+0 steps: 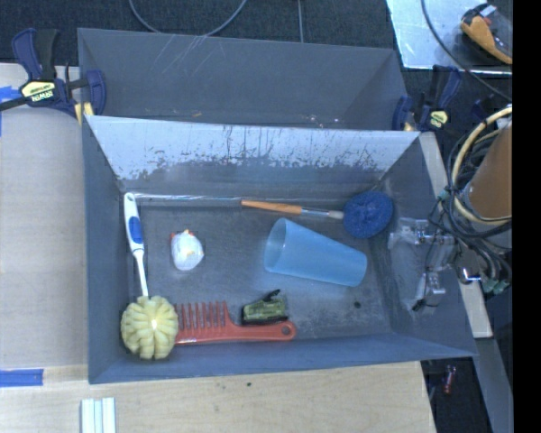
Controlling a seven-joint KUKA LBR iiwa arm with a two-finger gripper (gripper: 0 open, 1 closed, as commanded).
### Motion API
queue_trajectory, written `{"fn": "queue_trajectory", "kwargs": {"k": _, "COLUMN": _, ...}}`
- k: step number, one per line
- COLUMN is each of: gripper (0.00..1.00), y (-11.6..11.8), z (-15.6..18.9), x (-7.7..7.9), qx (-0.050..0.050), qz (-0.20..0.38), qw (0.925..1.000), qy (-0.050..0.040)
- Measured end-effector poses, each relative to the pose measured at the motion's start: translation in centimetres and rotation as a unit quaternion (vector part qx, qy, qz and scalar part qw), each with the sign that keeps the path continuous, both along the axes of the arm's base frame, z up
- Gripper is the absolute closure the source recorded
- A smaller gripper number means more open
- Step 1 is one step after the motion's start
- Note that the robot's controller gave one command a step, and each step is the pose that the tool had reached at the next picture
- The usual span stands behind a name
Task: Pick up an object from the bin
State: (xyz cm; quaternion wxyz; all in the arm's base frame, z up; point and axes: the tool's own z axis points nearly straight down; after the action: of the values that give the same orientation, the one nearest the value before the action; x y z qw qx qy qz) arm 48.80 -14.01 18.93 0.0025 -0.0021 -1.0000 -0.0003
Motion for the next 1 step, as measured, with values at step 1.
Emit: {"fn": "queue_trajectory", "kwargs": {"k": 1, "gripper": 0.00, "y": 0.08, "z": 0.46, "x": 0.18, "qx": -0.001, "qz": 0.002, "qw": 1.0000, "qy": -0.0042}}
